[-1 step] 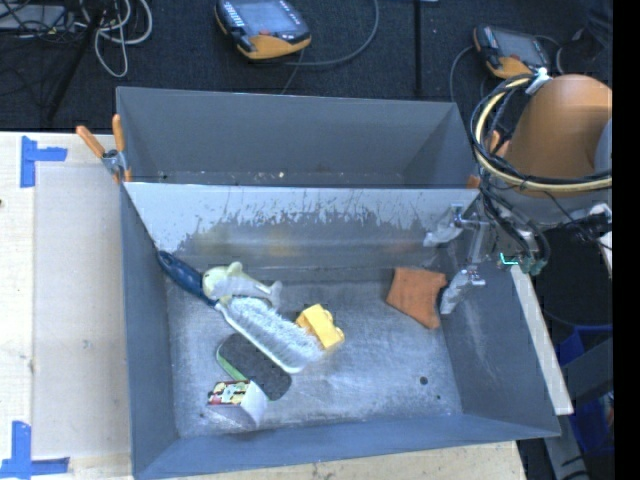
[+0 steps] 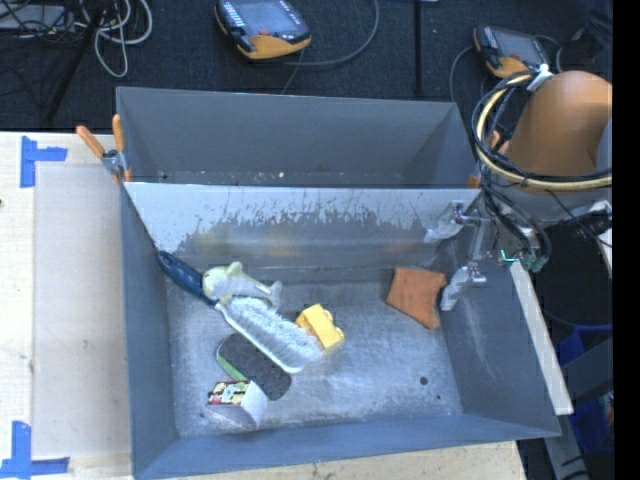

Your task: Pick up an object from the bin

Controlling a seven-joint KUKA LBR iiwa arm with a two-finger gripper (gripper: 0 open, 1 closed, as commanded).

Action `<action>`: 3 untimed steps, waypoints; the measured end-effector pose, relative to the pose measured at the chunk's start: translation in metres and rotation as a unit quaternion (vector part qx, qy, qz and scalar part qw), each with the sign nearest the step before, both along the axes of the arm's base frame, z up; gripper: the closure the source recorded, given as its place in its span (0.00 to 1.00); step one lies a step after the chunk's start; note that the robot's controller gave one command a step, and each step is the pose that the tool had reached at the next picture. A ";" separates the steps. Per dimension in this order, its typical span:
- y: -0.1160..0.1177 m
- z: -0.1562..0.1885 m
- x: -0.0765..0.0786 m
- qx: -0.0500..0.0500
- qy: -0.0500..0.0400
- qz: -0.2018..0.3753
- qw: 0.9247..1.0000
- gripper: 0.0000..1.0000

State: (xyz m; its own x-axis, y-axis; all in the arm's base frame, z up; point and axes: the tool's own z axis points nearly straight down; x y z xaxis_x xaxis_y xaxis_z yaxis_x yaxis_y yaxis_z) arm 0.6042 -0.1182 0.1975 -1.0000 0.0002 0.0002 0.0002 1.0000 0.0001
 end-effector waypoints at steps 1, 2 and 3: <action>0.004 -0.116 0.007 -0.001 -0.010 0.022 1.000 1.00; 0.004 -0.116 0.008 -0.001 -0.010 0.023 1.000 1.00; 0.005 -0.116 0.007 -0.001 -0.010 0.024 1.000 1.00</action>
Offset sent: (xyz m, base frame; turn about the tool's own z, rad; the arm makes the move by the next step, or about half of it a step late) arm 0.0000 0.0000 0.0000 0.0000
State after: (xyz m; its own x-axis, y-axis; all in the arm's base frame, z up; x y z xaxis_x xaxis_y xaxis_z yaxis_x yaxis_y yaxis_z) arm 0.6115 -0.1137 0.0817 -0.9987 -0.0474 -0.0197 -0.0474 0.9989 -0.0029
